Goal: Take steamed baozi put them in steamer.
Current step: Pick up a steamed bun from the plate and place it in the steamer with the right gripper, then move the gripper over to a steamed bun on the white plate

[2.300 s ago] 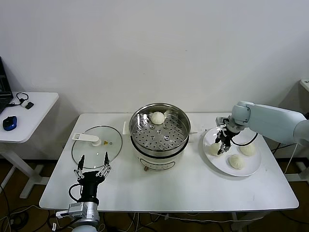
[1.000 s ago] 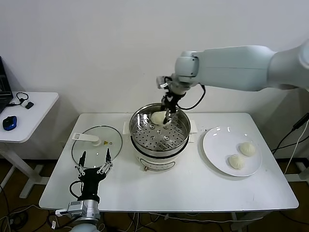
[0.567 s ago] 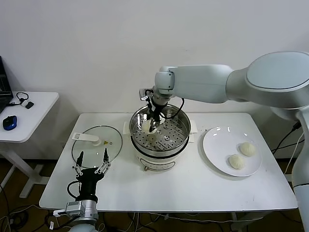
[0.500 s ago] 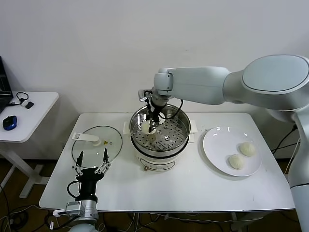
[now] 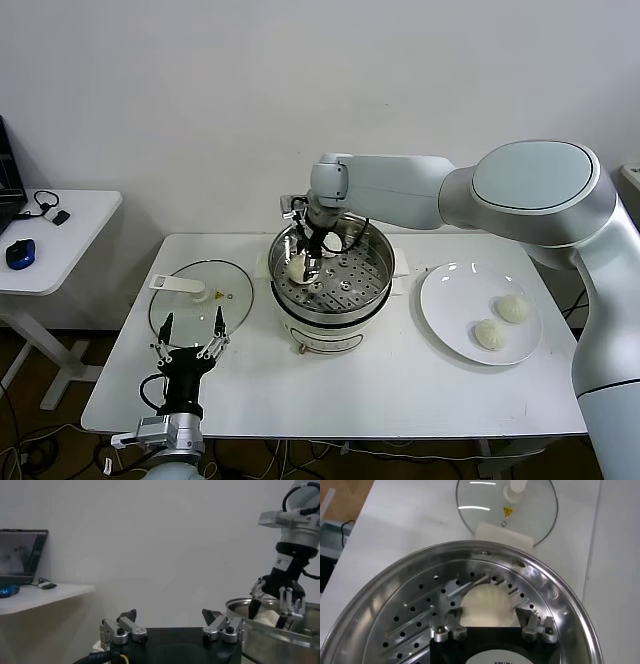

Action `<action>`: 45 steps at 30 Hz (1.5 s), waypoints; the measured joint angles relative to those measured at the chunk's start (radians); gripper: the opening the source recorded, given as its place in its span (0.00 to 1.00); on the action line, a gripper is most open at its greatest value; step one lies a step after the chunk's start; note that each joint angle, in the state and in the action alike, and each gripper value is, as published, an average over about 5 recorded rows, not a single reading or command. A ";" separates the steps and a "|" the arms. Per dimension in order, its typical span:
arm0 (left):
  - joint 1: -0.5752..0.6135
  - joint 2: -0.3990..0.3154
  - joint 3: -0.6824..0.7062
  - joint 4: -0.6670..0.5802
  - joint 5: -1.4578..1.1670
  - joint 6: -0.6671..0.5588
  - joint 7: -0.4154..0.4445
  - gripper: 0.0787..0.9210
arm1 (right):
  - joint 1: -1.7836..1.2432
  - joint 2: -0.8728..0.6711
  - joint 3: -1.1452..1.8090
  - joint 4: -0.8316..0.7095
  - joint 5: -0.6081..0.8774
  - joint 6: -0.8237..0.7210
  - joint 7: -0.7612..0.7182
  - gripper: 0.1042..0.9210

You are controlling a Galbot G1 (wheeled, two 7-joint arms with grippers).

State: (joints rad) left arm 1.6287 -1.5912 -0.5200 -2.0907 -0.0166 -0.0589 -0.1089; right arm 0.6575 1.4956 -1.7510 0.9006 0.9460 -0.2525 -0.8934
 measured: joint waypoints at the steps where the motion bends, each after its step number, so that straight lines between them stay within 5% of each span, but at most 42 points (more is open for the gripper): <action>1: 0.000 0.000 -0.001 -0.001 0.000 0.000 0.000 0.88 | 0.003 -0.002 0.000 0.001 0.001 0.000 -0.001 0.84; 22: 0.009 0.004 0.006 -0.018 0.005 0.003 -0.007 0.88 | 0.300 -0.256 -0.128 0.239 -0.010 0.083 -0.106 0.88; 45: 0.017 -0.018 0.020 0.005 0.063 -0.008 -0.016 0.88 | 0.230 -0.731 -0.174 0.326 -0.311 0.207 -0.132 0.88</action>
State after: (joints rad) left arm 1.6457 -1.6087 -0.4996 -2.0857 0.0465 -0.0669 -0.1247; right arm 0.8877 0.7642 -1.9247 1.2263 0.6346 -0.0457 -1.0257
